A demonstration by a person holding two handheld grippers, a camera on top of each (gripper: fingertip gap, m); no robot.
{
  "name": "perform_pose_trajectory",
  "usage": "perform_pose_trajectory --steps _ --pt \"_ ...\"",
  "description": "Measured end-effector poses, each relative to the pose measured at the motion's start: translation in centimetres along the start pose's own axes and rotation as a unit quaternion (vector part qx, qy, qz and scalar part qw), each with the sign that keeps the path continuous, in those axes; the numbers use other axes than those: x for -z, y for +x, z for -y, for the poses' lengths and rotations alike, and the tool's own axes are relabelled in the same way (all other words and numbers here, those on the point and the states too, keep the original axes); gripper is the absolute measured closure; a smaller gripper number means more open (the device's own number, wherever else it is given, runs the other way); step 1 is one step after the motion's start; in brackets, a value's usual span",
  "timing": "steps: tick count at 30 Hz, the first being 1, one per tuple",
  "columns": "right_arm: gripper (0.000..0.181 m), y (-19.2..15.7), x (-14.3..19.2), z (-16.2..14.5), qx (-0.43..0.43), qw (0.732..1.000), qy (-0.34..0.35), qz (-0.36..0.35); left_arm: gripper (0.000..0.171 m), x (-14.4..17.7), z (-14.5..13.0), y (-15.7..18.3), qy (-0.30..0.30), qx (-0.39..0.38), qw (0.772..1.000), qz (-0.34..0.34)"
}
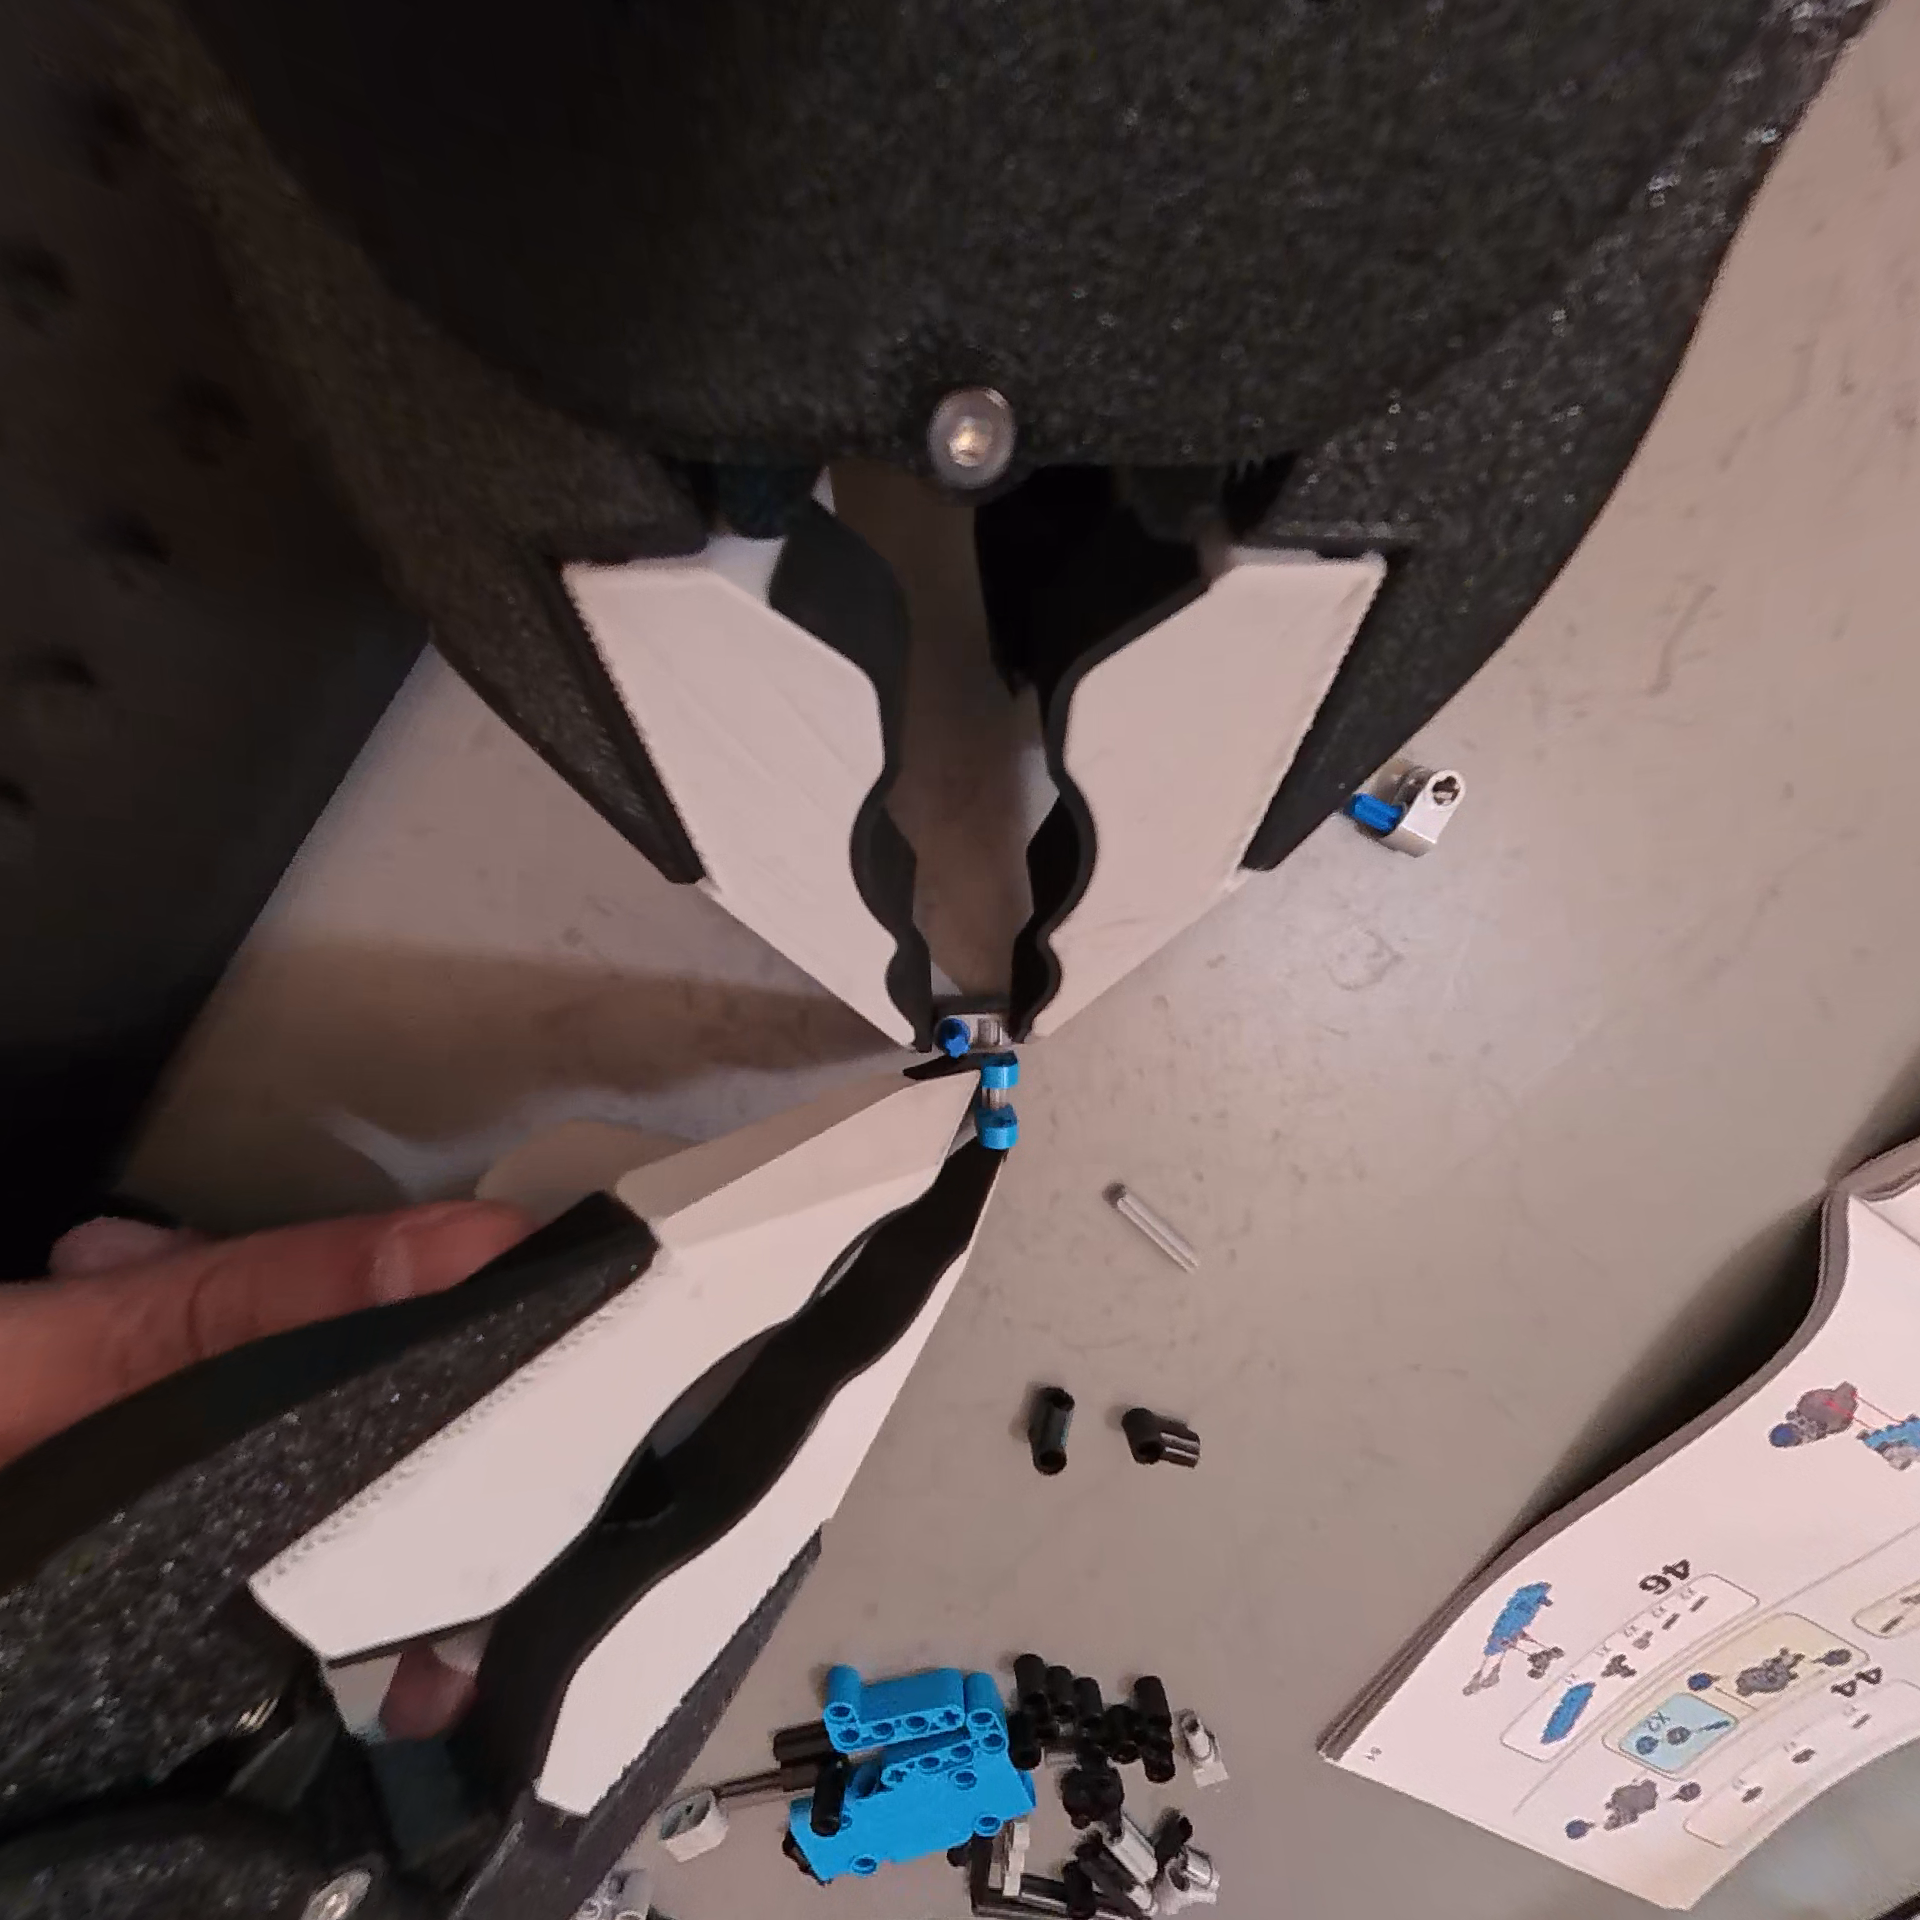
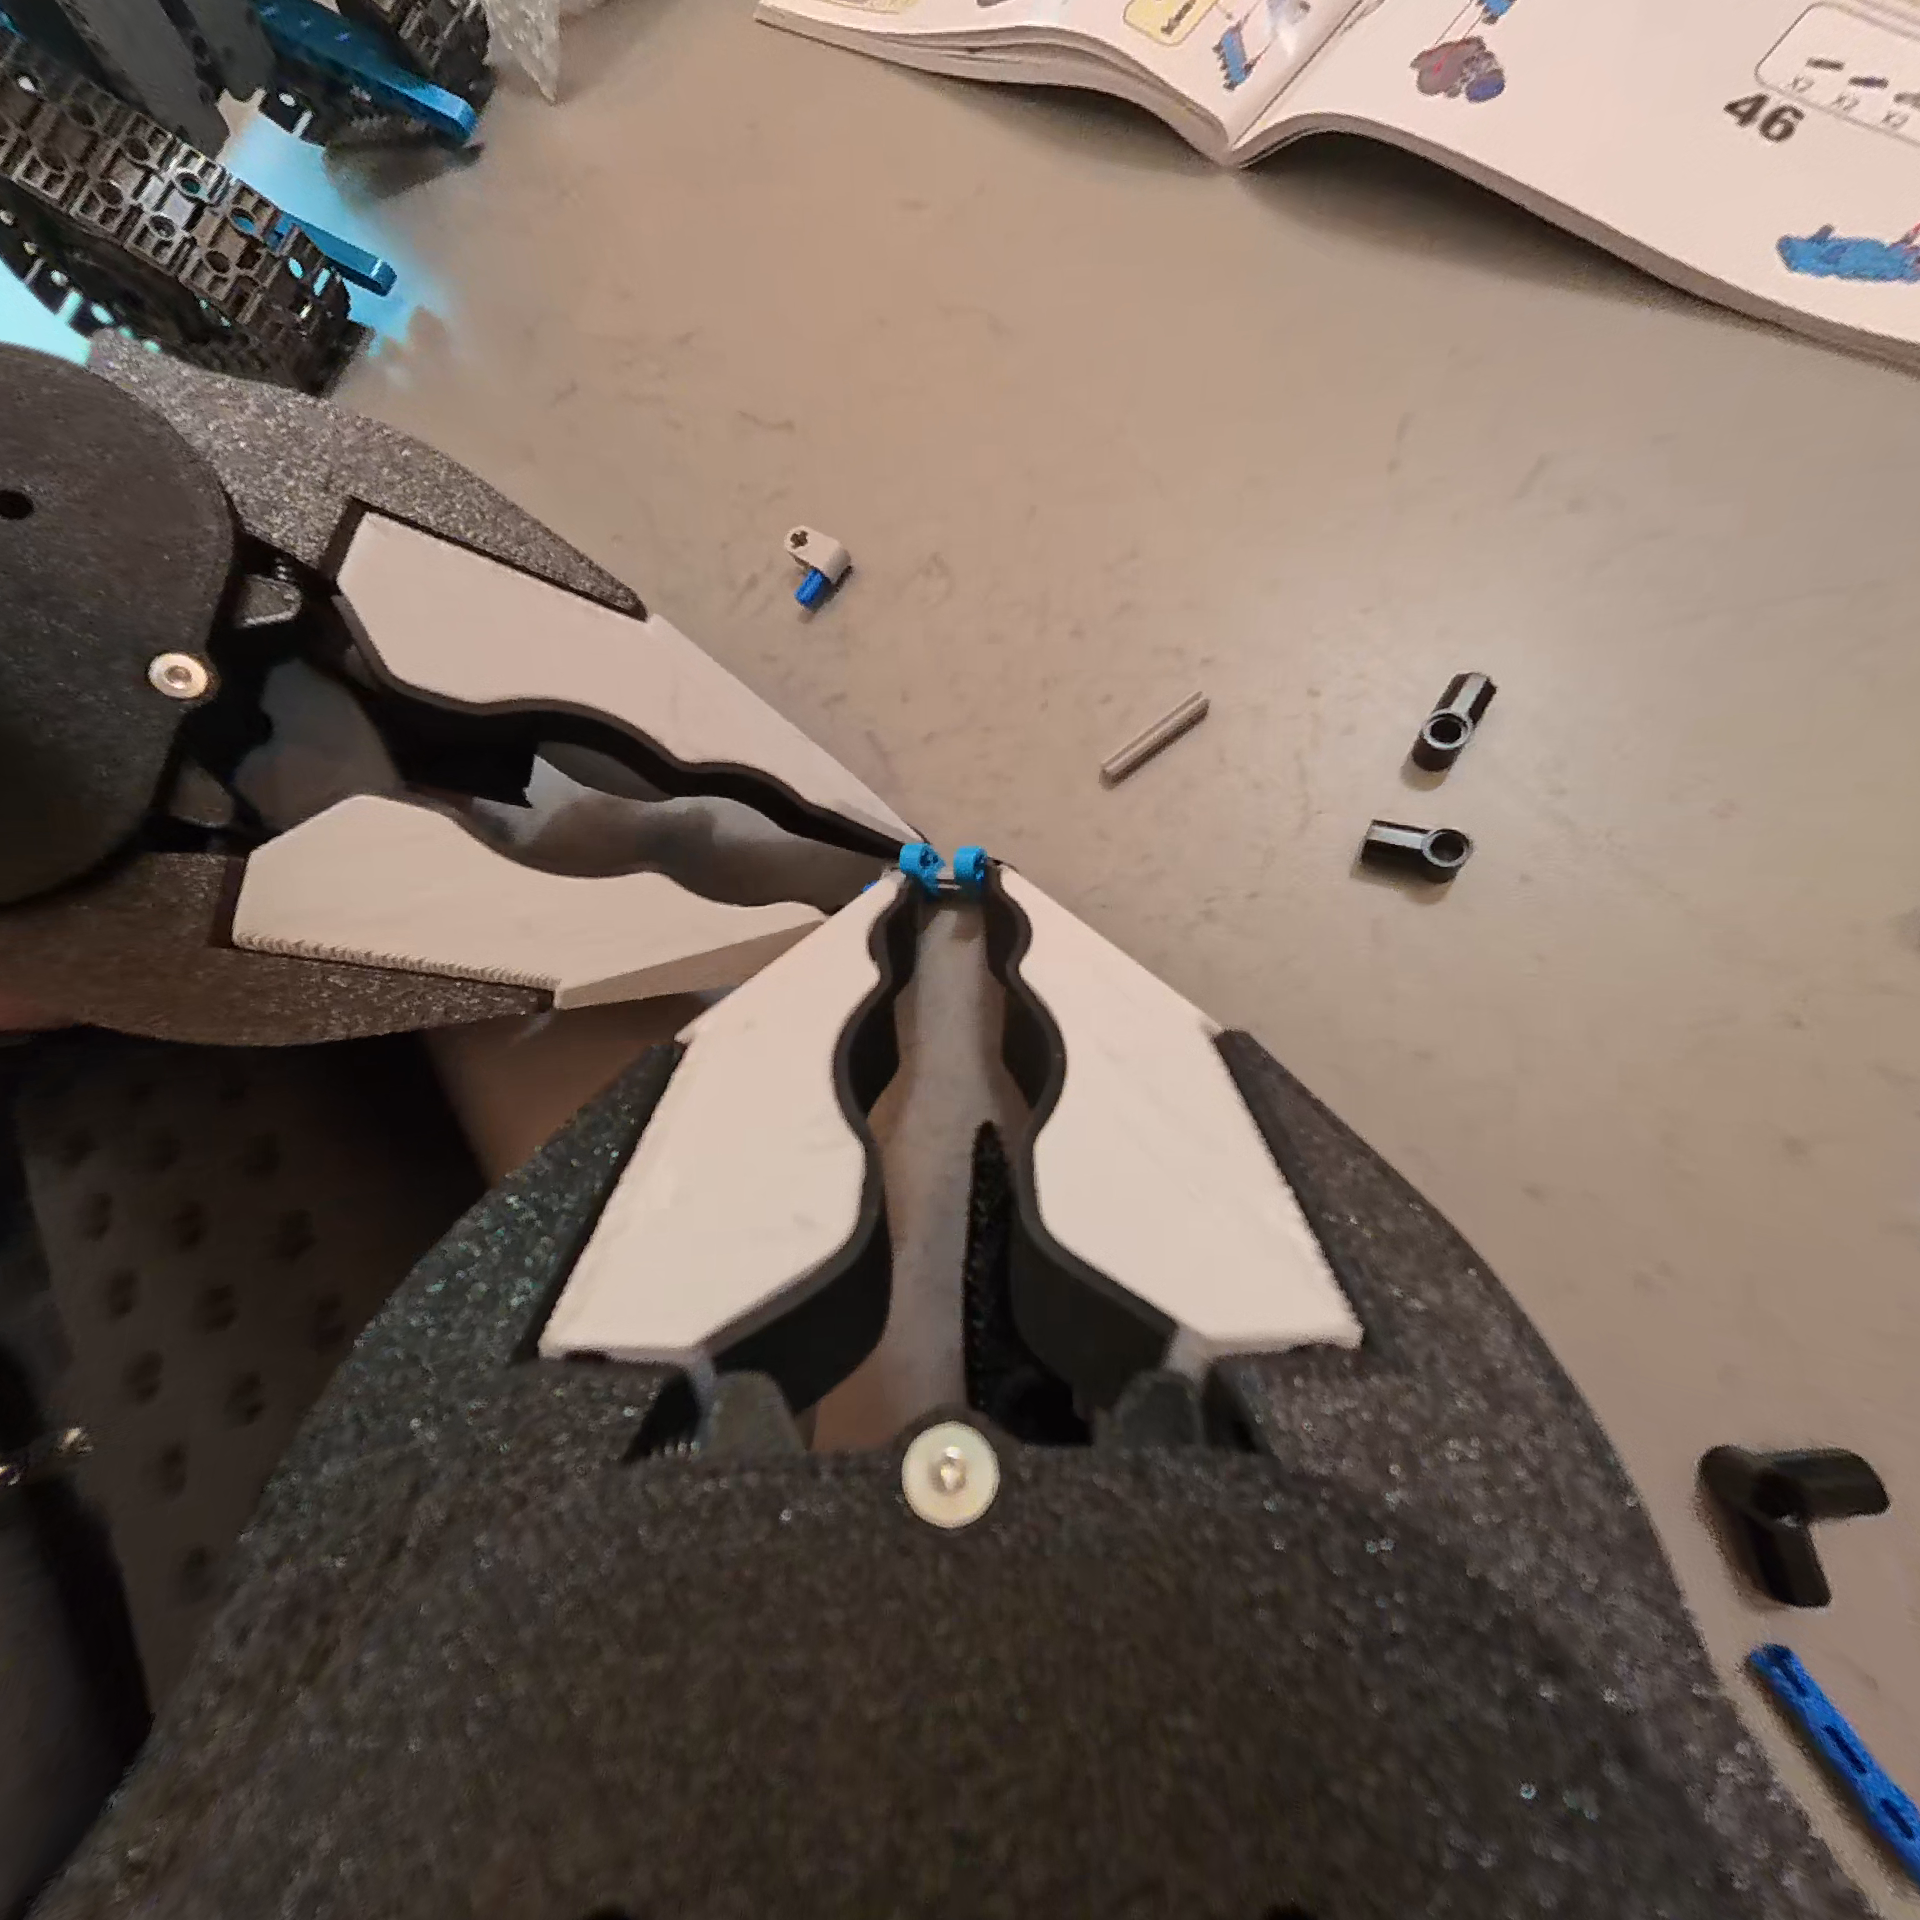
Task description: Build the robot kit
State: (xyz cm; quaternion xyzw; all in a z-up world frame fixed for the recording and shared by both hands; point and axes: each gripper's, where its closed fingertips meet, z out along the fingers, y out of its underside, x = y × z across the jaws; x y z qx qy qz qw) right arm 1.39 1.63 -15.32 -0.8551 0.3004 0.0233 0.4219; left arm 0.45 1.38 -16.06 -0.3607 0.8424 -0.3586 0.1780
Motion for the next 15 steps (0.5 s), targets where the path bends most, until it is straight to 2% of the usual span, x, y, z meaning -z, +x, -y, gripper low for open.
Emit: perform_pose_trajectory --steps 6,11,15 --pt "0.167 0.1 0.0 -0.1 -0.036 0.999 0.0 0.02 0.157 0.0 0.0 0.0 0.001 0.007 1.0 -0.006" --pt "0.163 0.3 0.0 0.1 -0.034 0.999 0.006 0.004 0.157 0.0 0.0 0.0 0.001 0.006 1.0 -0.005" --pt "0.16 0.1 0.6 1.1 -0.027 0.999 0.039 -0.012 0.157 0.0 0.0 0.0 0.001 0.006 1.0 -0.006"
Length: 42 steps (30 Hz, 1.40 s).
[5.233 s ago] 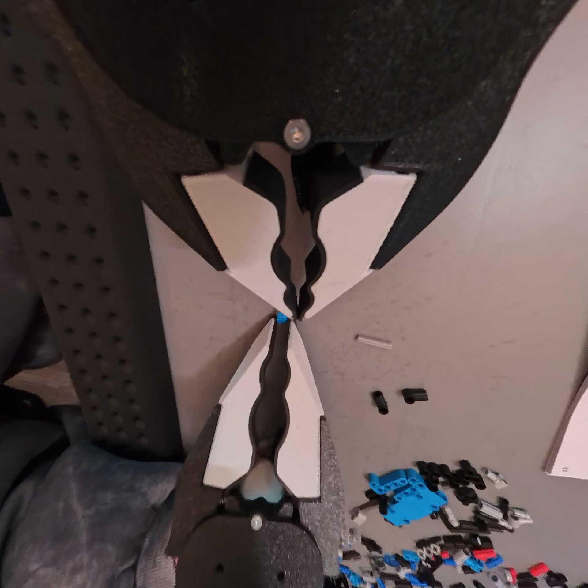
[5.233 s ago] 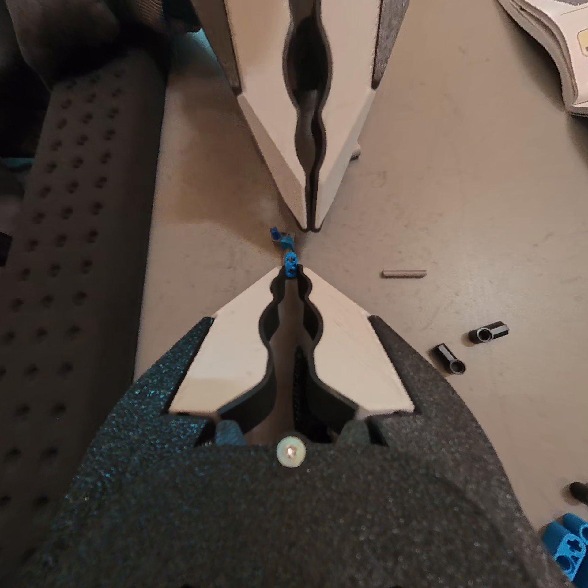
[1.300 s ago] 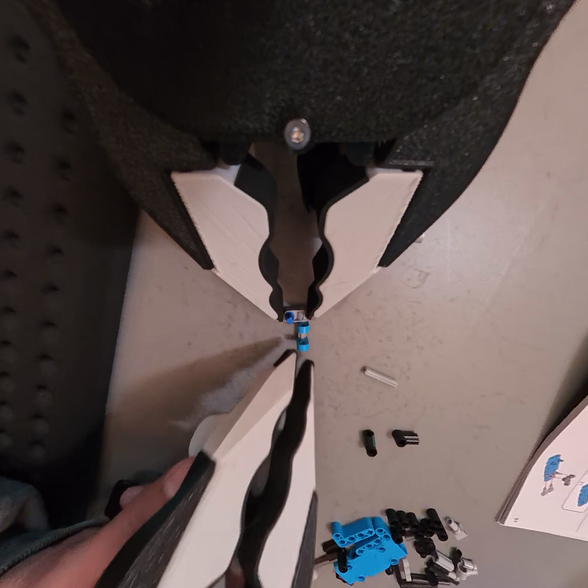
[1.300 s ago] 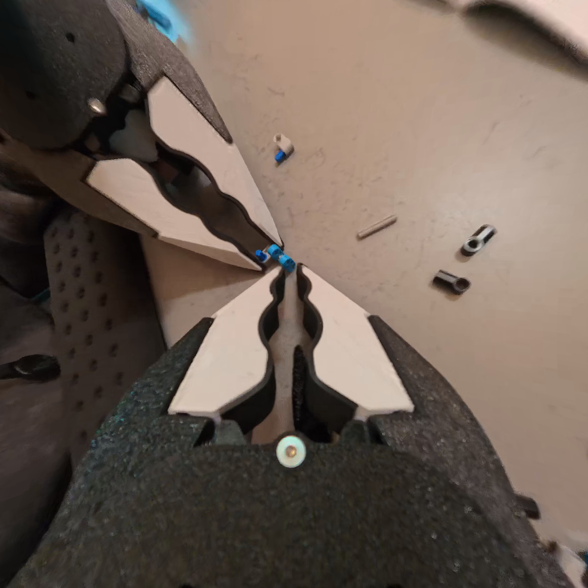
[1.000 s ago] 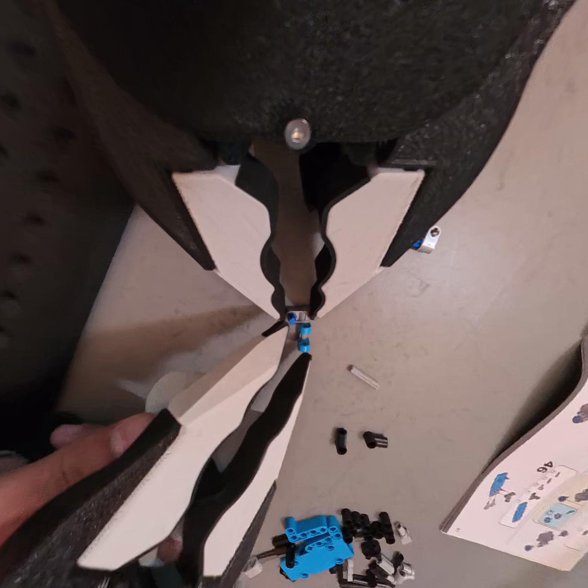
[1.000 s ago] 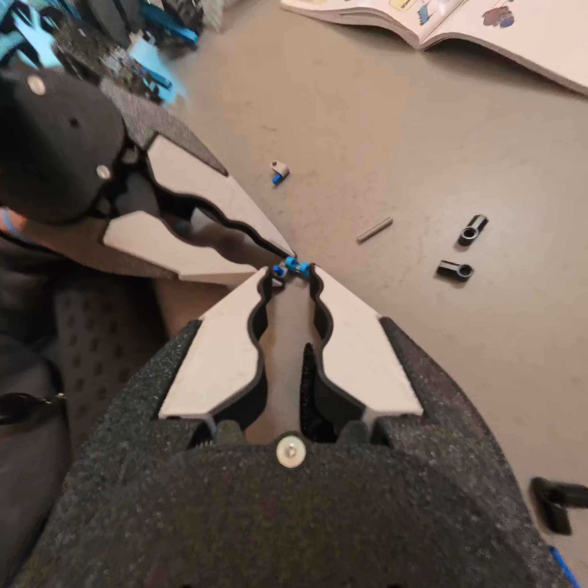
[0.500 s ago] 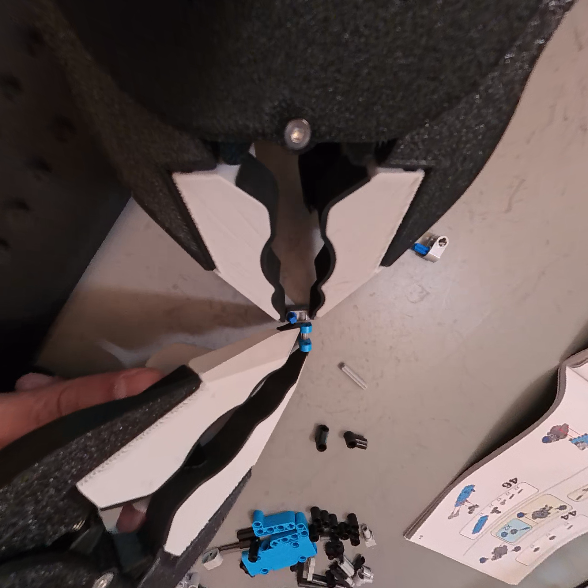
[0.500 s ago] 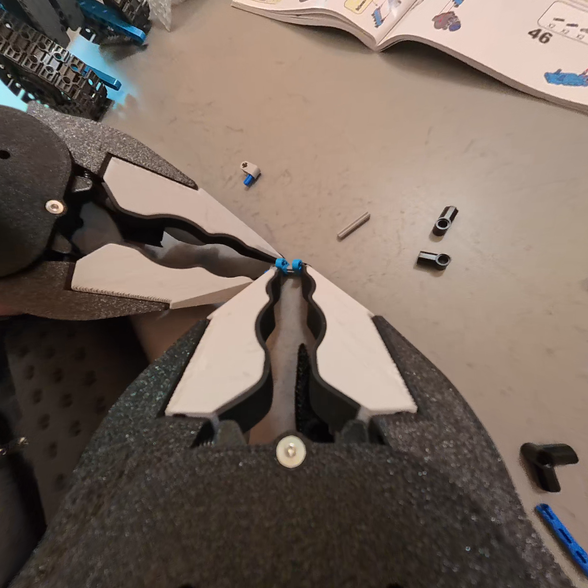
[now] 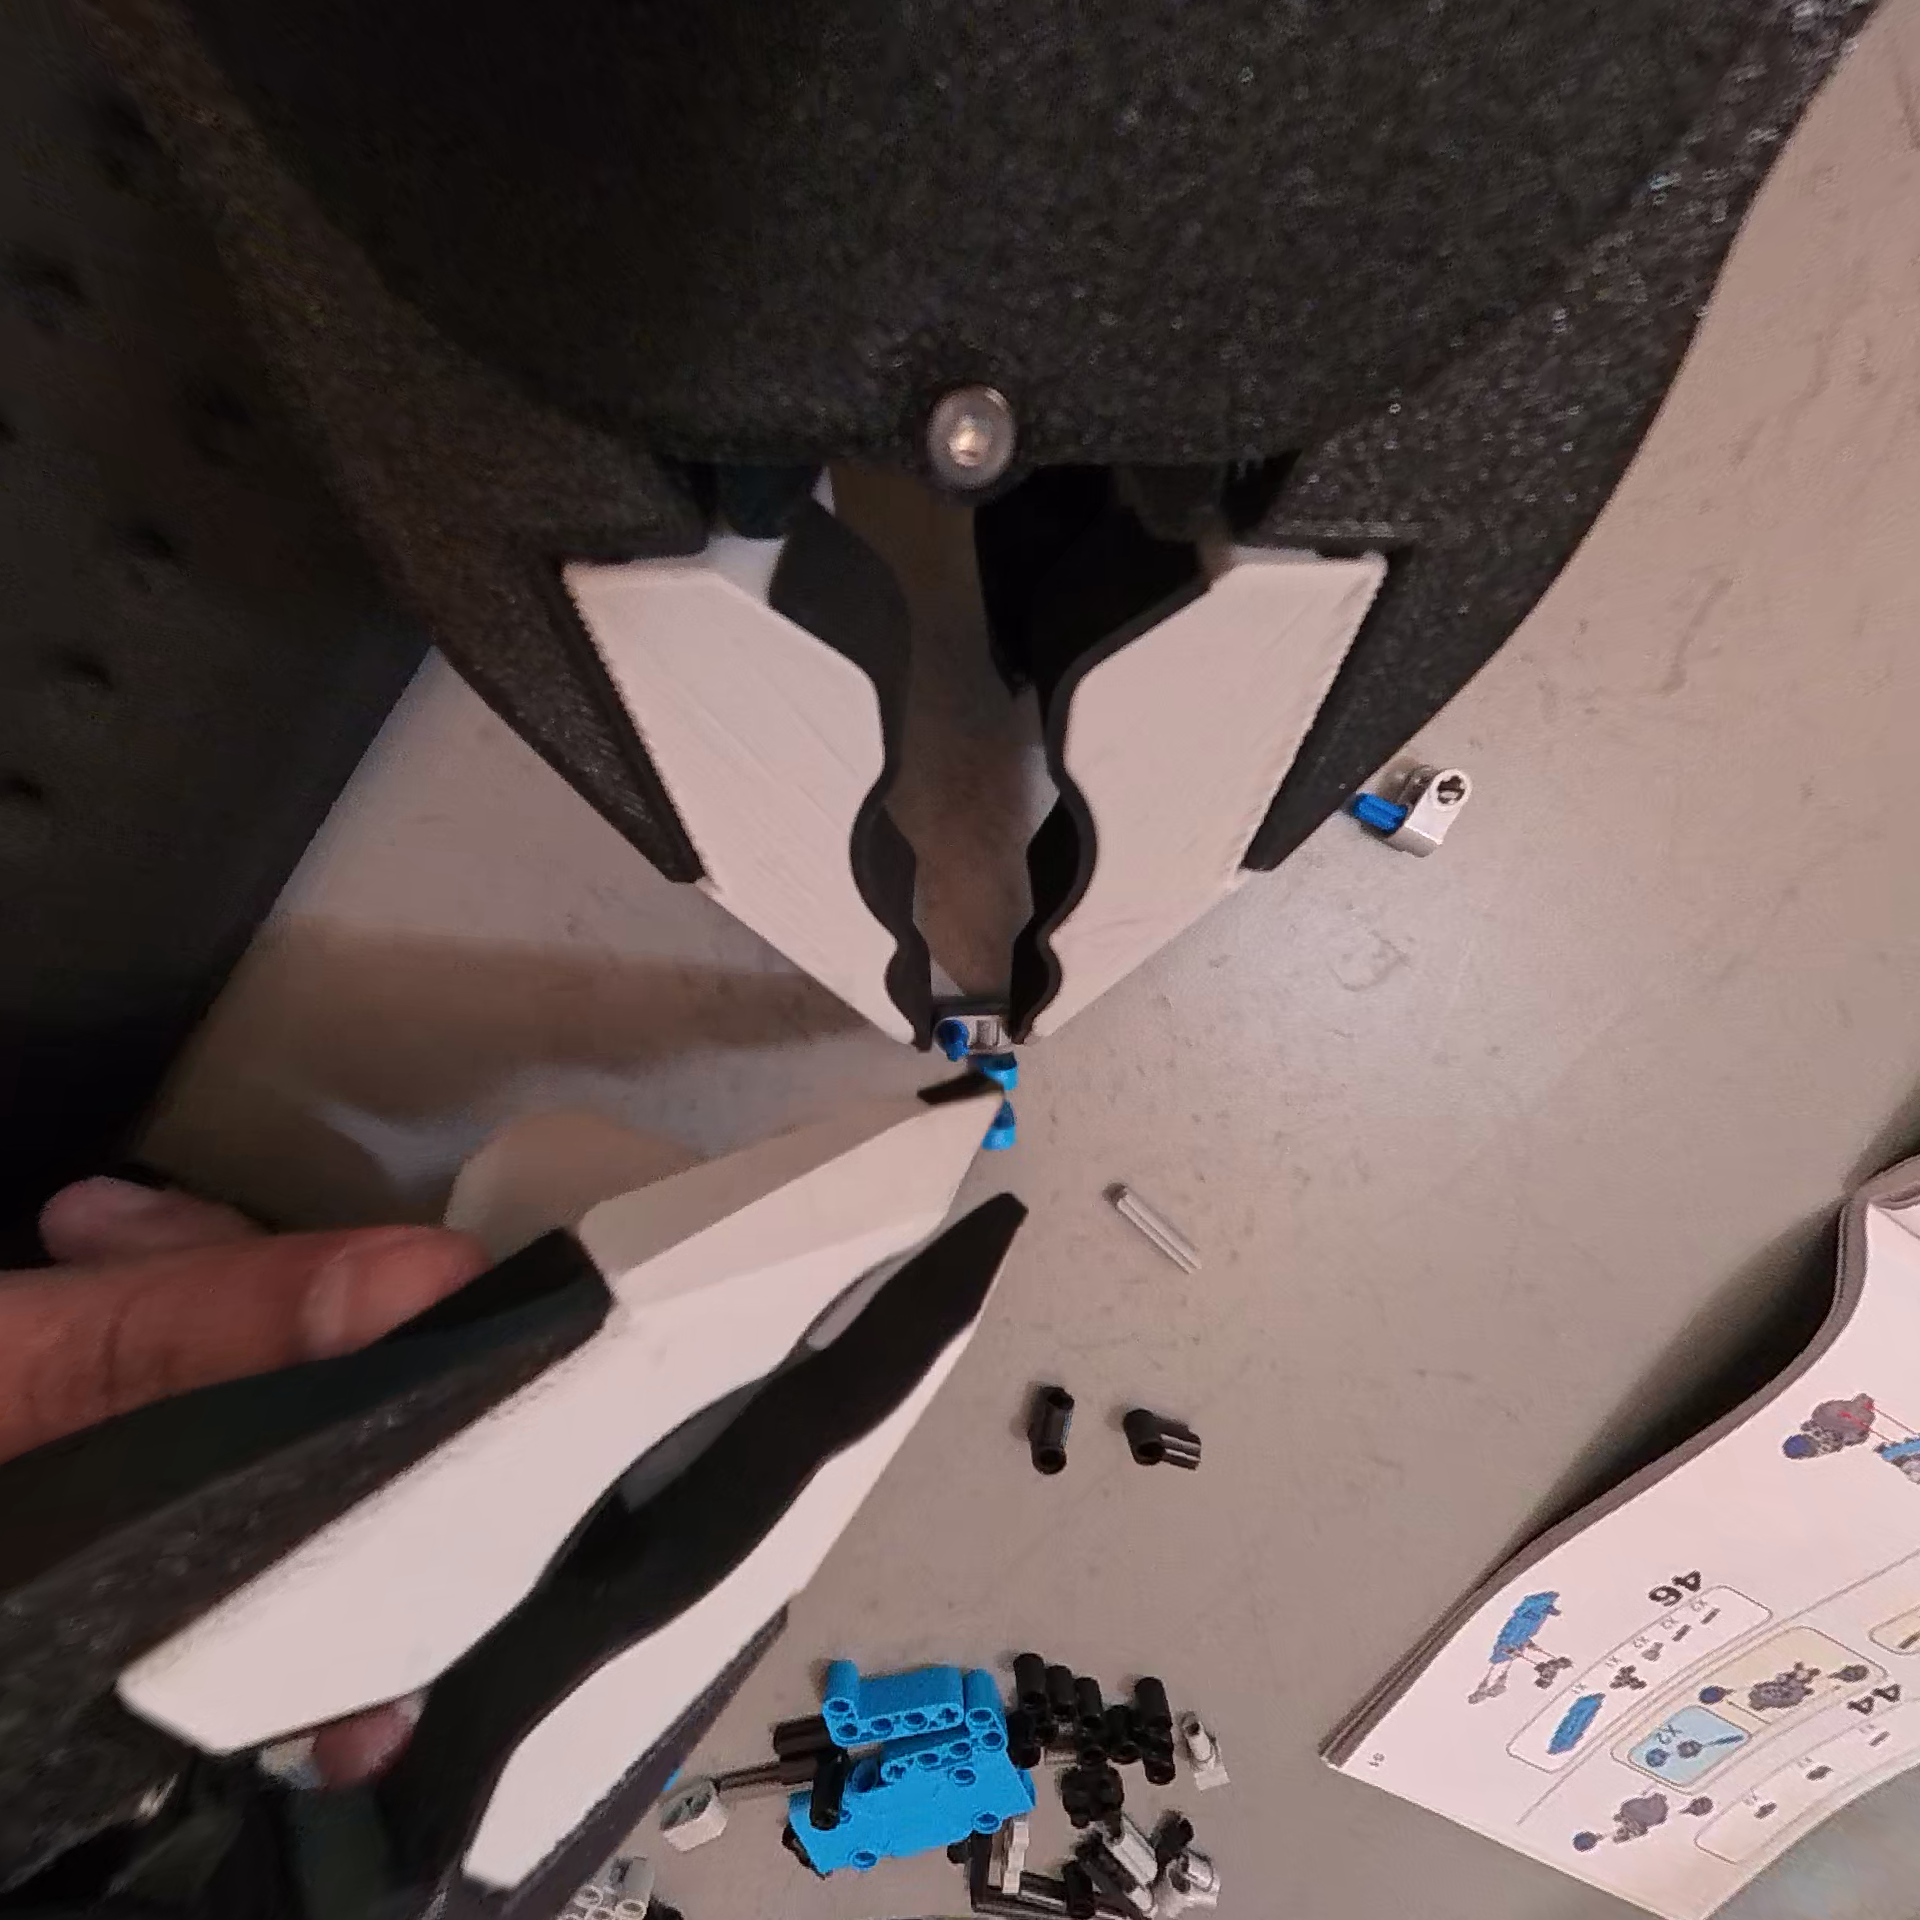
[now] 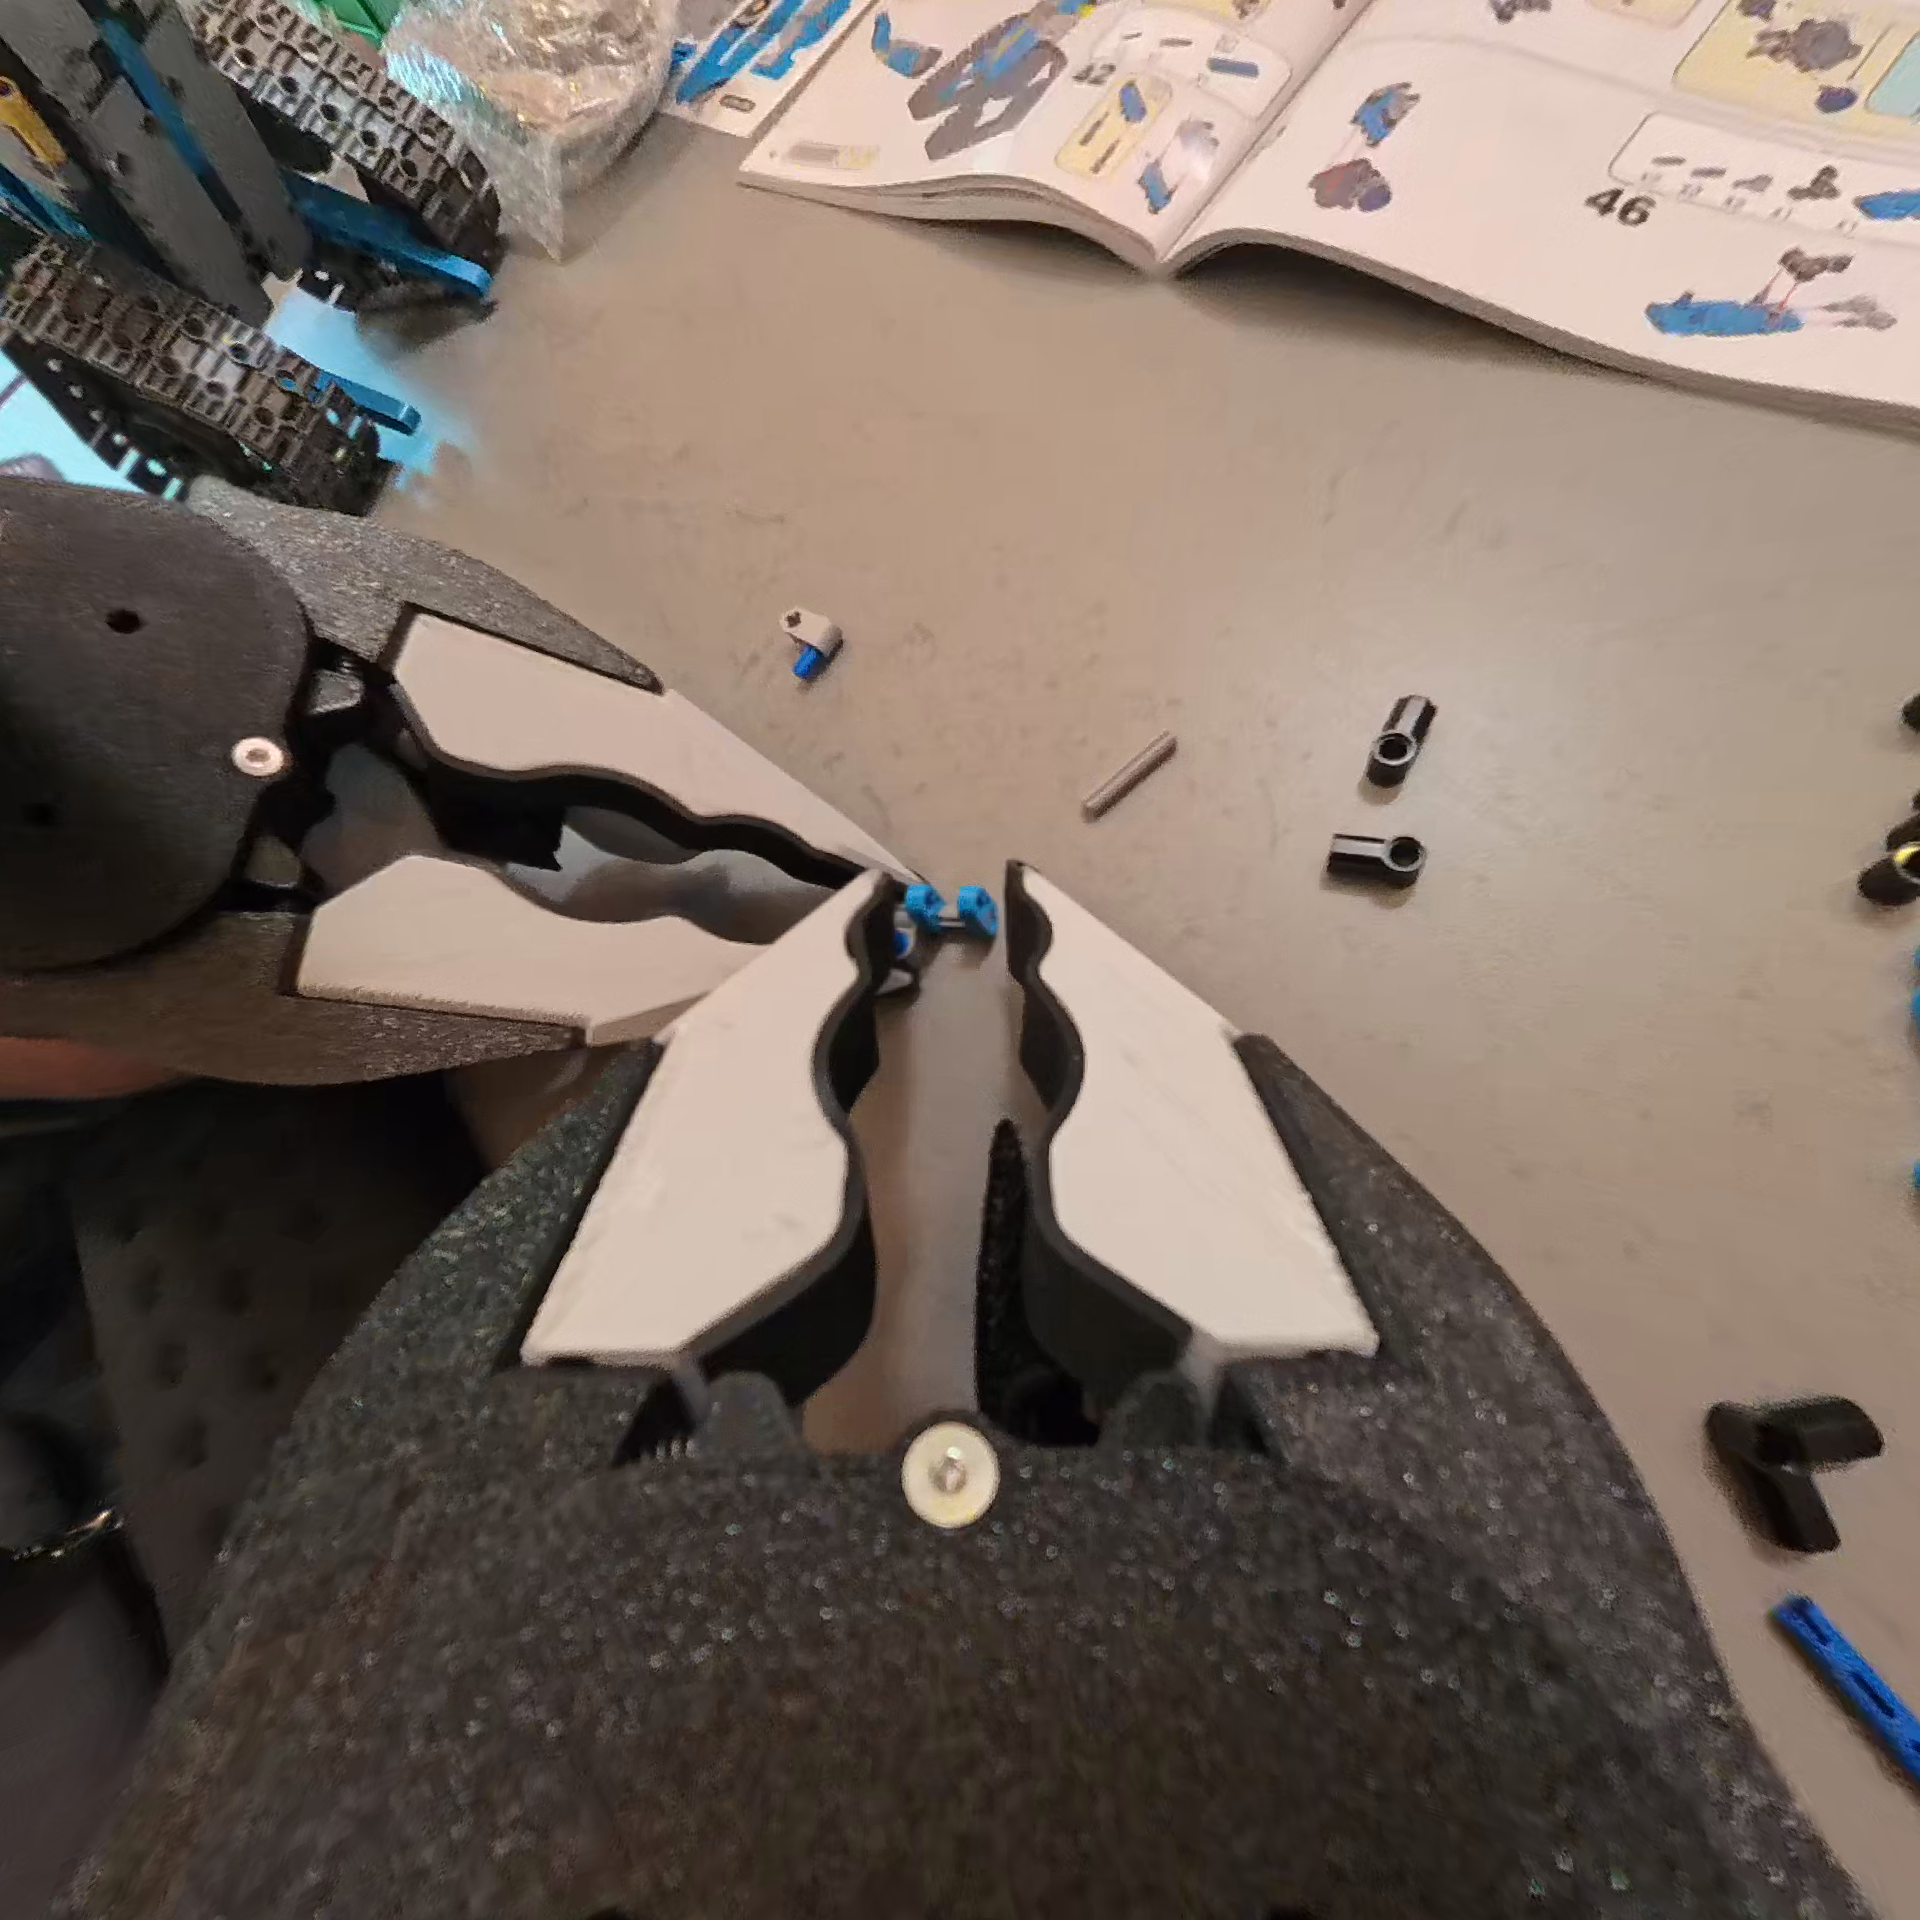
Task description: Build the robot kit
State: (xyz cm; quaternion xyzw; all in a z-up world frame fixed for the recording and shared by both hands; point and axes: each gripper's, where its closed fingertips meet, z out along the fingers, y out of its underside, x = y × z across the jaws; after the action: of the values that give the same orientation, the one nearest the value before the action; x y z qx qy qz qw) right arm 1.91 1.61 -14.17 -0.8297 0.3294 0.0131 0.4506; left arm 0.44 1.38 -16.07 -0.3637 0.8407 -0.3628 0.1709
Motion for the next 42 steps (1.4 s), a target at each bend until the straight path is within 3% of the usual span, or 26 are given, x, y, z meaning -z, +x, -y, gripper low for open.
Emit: perform_pose_trajectory --steps 14,29,37,39,42 --pt "0.166 -0.3 -0.9 -0.8 0.043 0.998 -0.023 -0.049 0.157 0.0 0.0 0.1 0.001 0.002 1.0 -0.005" --pt "0.168 -0.5 -0.9 -0.9 -0.042 0.999 -0.025 0.005 0.158 0.0 0.0 0.1 0.002 0.006 1.0 -0.01" --pt "0.167 -0.1 -0.8 -0.5 -0.015 1.0 -0.013 0.005 0.158 -0.1 0.3 0.0 0.007 0.03 0.999 -0.041" --pt "0.149 0.0 0.4 1.5 0.017 0.999 0.036 0.007 0.158 0.6 1.5 -0.1 0.048 0.05 0.996 -0.061" --pt "0.146 0.1 3.8 4.3 0.08 0.987 0.136 0.01 0.157 3.2 4.8 0.3 0.17 0.088 0.974 -0.119"
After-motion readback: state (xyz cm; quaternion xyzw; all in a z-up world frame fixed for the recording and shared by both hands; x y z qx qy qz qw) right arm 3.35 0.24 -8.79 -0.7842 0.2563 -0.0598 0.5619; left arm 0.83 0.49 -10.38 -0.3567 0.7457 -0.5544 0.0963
